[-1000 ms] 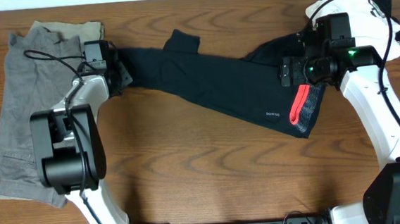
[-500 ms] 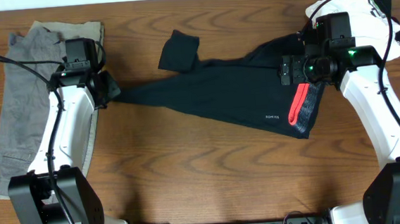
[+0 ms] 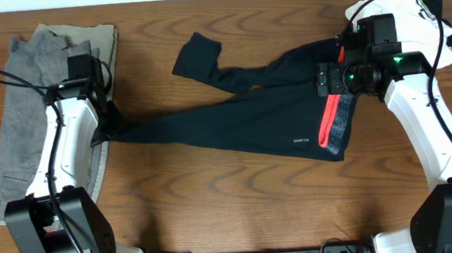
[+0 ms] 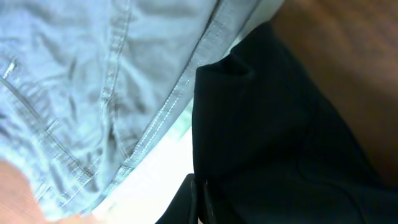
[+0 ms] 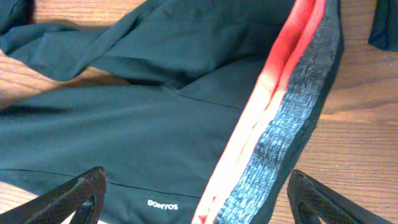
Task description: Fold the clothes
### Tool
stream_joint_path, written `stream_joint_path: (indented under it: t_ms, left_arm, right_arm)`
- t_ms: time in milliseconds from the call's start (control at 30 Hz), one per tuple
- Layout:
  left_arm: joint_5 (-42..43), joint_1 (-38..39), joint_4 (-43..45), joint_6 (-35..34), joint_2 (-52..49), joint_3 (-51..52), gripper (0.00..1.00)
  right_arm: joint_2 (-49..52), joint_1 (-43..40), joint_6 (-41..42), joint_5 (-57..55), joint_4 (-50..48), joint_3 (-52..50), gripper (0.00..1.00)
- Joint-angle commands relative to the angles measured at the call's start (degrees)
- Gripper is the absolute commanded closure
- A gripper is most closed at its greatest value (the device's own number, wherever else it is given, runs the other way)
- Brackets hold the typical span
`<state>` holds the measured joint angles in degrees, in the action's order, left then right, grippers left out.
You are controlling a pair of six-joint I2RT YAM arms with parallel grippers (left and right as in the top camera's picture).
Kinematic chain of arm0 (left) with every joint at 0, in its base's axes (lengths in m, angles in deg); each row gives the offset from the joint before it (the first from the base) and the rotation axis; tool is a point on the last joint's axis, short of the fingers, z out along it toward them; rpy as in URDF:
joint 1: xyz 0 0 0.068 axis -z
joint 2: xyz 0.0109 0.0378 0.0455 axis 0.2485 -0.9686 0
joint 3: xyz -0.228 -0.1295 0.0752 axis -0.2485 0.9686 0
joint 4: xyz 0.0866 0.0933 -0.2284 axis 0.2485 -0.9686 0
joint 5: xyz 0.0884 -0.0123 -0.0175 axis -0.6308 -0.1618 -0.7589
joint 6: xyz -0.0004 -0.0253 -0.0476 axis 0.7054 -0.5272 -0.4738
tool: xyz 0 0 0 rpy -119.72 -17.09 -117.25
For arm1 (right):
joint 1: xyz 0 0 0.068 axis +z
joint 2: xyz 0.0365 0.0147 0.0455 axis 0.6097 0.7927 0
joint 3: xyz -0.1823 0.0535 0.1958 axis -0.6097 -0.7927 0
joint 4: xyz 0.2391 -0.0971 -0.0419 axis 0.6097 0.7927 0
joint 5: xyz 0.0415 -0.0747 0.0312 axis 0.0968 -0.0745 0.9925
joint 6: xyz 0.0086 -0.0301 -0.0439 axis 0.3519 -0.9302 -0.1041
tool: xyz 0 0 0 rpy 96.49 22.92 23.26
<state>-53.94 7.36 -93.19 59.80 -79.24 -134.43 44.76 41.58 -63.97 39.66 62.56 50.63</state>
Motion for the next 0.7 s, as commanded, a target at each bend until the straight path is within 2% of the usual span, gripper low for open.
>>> stream_joint_path:
  t_ms: [0, 267, 300, 367, 400, 567, 667]
  left_arm:
    - [-2.05, -0.07, -2.93, 0.31, -0.02, 0.11, 0.94]
    - [-2.05, 2.54, -11.47, 0.02, -0.02, 0.11, 0.93]
    - [-2.05, 2.62, -12.52, 0.04, -0.02, 0.11, 0.72]
    - [-2.05, 2.62, -13.86, 0.02, -0.04, 0.11, 0.11]
    - [-2.05, 2.62, -14.47, 0.04, -0.04, 0.11, 0.02]
    - [-2.01, 3.56, -14.10, 0.04, 0.09, -0.35, 0.02]
    - [-1.66, 5.88, -9.70, 1.05, 0.09, -2.23, 0.02]
  right_arm:
    - [-0.48, 0.57, -1.16, 0.33, 0.00, -0.07, 0.09]
    - [-0.48, 0.57, -1.16, 0.31, -0.07, -0.07, 0.09]
    - [-0.48, 0.57, -1.16, 0.31, -0.11, -0.07, 0.09]
    - [-0.48, 0.57, -1.16, 0.31, -0.22, -0.07, 0.09]
    - [-0.48, 0.57, -1.16, 0.28, -0.22, -0.07, 0.09]
    - [-0.48, 0.57, -1.16, 0.28, -0.50, -0.07, 0.08]
    - [-0.48, 0.57, -1.05, 0.55, -1.36, -0.07, 0.08]
